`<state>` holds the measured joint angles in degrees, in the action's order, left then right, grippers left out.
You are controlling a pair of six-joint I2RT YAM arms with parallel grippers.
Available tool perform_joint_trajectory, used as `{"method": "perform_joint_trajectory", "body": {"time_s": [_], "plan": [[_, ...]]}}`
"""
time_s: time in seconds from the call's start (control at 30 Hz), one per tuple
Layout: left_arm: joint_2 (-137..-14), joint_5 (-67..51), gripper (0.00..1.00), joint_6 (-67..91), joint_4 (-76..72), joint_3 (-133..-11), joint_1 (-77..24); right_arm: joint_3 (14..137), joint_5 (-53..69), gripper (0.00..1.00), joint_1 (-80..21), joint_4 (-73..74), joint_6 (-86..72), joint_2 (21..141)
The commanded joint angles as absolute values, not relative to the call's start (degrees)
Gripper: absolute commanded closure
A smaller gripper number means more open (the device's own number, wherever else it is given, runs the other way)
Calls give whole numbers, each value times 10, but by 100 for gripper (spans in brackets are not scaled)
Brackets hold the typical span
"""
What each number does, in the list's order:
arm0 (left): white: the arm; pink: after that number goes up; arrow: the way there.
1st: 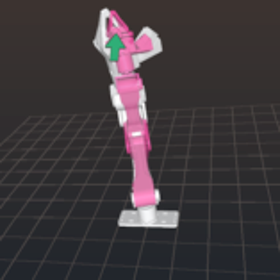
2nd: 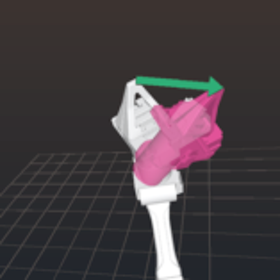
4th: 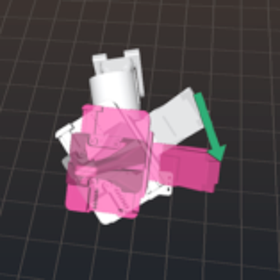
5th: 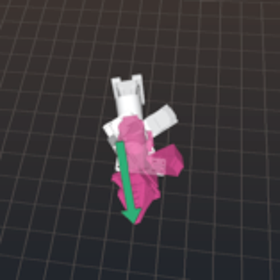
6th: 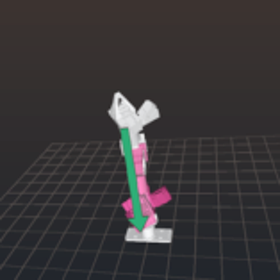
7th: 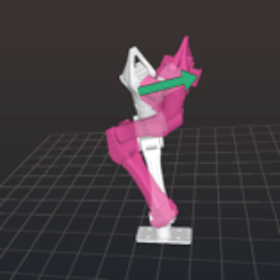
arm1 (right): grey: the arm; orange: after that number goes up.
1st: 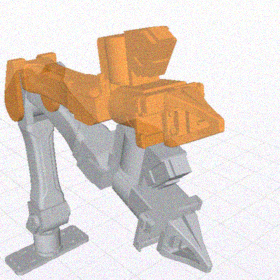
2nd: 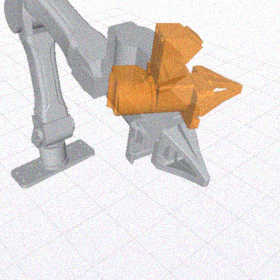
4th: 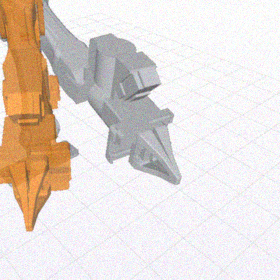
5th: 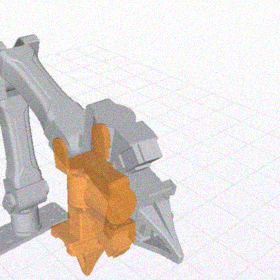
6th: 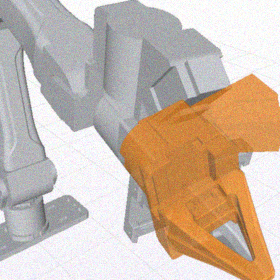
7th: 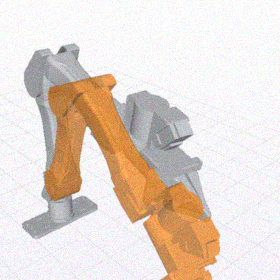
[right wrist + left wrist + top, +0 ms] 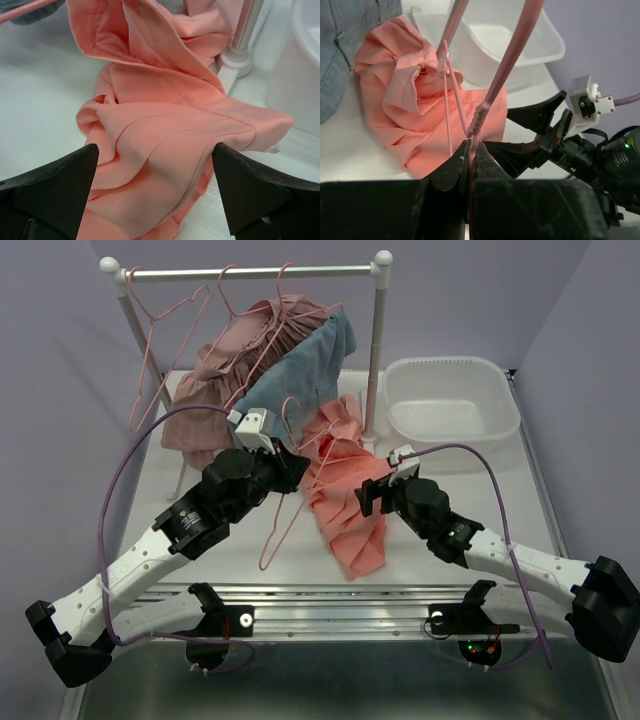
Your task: Remove the skirt from the hanger
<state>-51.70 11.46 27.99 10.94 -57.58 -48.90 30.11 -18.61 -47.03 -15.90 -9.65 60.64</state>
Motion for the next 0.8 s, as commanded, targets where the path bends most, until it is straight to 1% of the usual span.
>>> {"method": "perform_joint_trajectory", "body": {"time_s": [0.0,0.13,0.27,0.3,0.33,0.37,0.4,0.43,0.47,0.53,0.67,0.77], "plan": [[-478,75,100,261,83,-589,-494,340,-193,0,-476,-214,46,606],[-466,71,100,257,97,-600,-496,367,-133,0,-476,-237,94,627],[-457,73,100,258,112,-609,-497,399,-115,0,-476,-243,110,639],[-454,89,100,260,118,-613,-497,411,-115,0,-476,-235,106,637],[-453,98,100,260,127,-617,-497,419,-119,0,-476,-221,97,632],[-449,115,100,264,131,-618,-497,455,-123,0,-476,-186,57,630],[-449,118,100,264,134,-620,-497,455,-133,0,-476,-144,56,633],[-446,116,100,264,134,-620,-497,492,-152,0,-476,-80,29,636],[-446,112,100,263,133,-621,-497,501,-151,0,-476,-63,32,640],[-446,94,100,260,133,-625,-496,498,-132,0,-476,-72,61,655],[-442,75,100,259,150,-639,-497,511,-135,0,-469,-93,83,702],[-432,64,100,258,163,-645,-497,532,-100,0,-457,-95,90,742]]}}
